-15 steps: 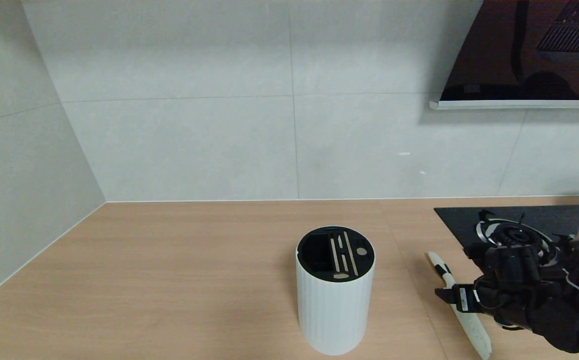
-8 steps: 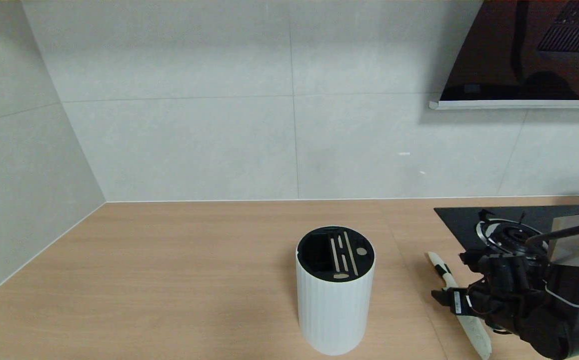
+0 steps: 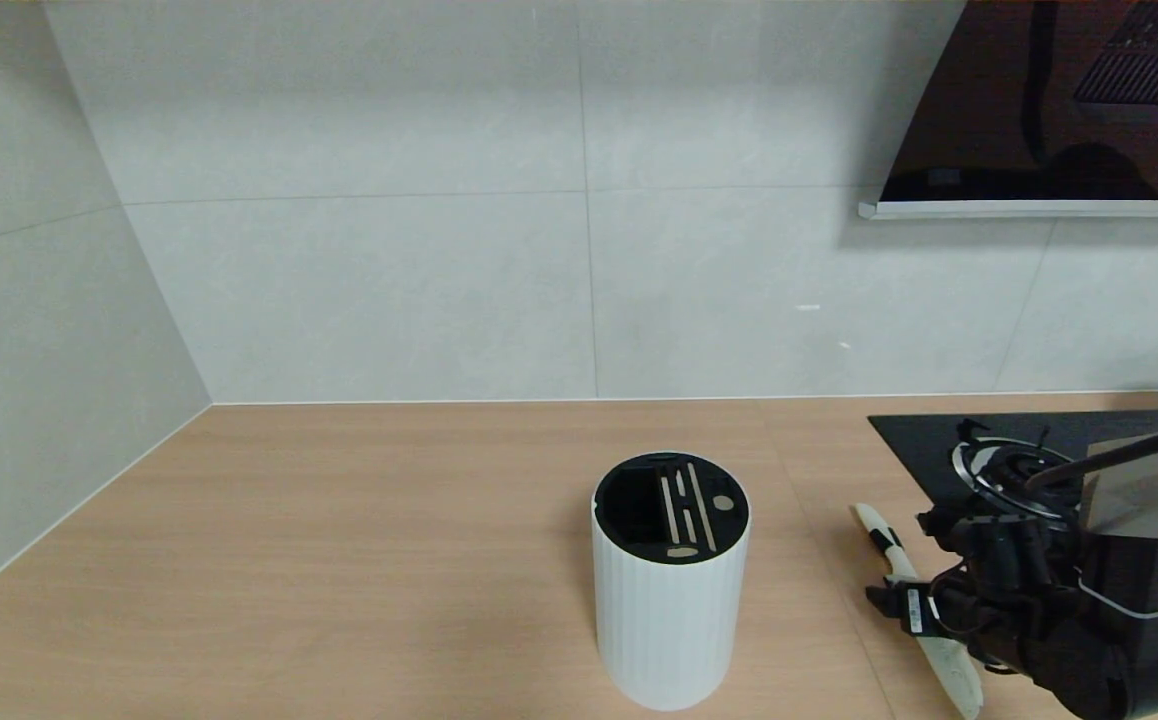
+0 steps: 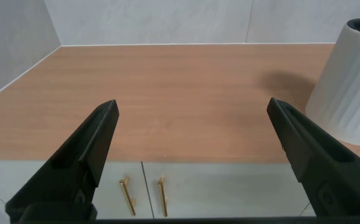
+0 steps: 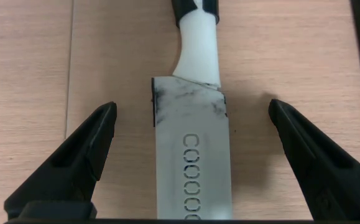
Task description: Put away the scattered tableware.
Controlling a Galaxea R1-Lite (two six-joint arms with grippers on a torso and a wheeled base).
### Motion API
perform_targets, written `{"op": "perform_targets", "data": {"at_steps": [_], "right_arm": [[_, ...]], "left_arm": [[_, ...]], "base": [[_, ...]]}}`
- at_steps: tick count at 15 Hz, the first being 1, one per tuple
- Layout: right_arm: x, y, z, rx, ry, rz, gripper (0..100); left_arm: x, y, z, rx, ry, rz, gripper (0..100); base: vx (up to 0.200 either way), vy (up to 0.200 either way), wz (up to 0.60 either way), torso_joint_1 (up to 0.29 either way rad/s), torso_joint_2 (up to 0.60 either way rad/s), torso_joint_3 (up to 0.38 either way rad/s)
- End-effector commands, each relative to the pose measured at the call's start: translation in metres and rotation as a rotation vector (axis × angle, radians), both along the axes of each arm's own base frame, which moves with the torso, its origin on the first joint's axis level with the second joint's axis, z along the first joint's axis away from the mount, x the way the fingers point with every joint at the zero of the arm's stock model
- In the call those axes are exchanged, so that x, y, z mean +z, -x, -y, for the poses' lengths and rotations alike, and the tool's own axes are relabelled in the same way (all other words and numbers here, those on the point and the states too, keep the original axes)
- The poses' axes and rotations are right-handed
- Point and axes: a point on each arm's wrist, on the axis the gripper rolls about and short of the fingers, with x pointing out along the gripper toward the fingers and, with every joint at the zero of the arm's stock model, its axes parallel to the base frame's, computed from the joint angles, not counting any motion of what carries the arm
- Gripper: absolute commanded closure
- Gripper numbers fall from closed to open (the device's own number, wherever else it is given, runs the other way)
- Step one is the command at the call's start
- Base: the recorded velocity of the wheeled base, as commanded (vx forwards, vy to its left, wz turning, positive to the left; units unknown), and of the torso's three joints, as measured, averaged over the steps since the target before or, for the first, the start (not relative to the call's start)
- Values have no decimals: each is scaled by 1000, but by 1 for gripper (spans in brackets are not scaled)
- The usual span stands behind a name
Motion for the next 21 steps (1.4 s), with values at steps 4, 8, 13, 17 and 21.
{"op": "perform_targets", "data": {"at_steps": [4,8,13,17,21], "right_arm": [[-3,0,0,0,4,-2,100],[-7,0,-1,-8,41,-1,100],[-1,-1,-1,-11,40,19,100],[28,3,0,-31,46,99,100],[81,19,0,-28,25,241,100]], "left_arm": [[0,0,0,0,0,0,0],[0,0,0,0,0,0,0],[0,0,0,0,0,0,0],[0,0,0,0,-1,0,0],[0,0,0,0,0,0,0]], "base": [[0,0,0,0,0,0],[0,0,0,0,0,0],[0,0,0,0,0,0],[0,0,0,0,0,0],[0,0,0,0,0,0]]}}
